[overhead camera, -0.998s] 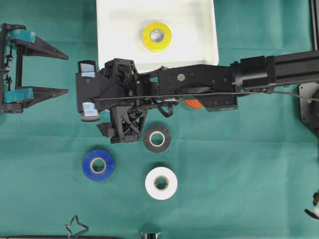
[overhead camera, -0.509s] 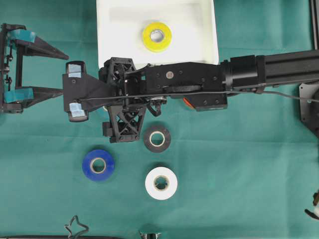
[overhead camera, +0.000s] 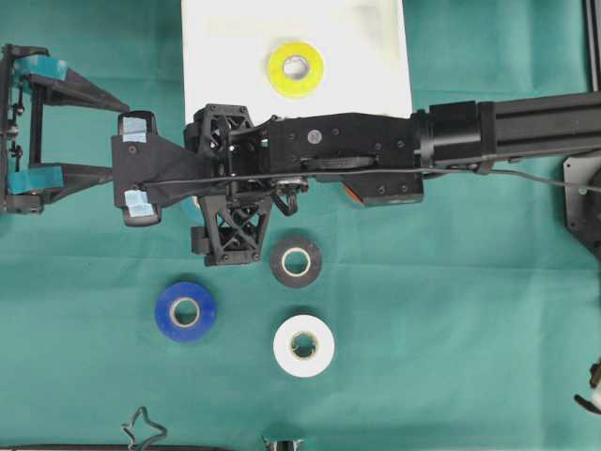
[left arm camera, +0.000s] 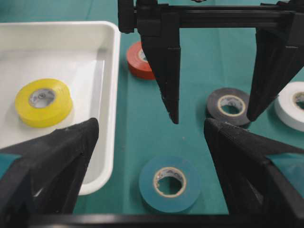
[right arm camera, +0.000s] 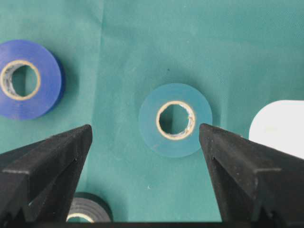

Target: Pick up the tape from a random location and place it into the white case.

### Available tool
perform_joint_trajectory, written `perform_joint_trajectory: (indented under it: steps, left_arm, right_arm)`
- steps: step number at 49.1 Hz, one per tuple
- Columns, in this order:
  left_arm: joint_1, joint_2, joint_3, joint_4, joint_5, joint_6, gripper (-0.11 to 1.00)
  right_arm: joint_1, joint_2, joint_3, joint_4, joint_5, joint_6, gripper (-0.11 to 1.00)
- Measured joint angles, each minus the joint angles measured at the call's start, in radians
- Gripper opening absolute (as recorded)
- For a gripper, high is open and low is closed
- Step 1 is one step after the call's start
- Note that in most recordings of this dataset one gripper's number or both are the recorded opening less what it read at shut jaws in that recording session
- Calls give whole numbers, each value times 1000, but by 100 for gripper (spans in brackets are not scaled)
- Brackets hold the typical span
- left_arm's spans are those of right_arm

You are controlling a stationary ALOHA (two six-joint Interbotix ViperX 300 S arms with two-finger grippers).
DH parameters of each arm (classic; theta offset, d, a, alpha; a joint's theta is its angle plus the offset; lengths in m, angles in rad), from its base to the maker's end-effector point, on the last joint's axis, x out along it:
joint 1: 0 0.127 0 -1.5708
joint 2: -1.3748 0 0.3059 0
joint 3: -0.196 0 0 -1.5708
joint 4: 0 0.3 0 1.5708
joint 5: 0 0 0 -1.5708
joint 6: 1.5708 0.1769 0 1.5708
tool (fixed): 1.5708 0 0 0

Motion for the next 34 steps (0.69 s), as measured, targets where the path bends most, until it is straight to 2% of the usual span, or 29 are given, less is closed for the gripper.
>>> perform_joint_trajectory:
  steps: [18, 34]
  left_arm:
    - [2, 0, 0, 0, -2, 0, 96]
    - [0, 0, 0, 0, 0, 0, 96]
  right_arm:
    - [0, 3, 0, -5, 0, 5, 88]
    - [-2, 61, 6, -5, -29, 11, 88]
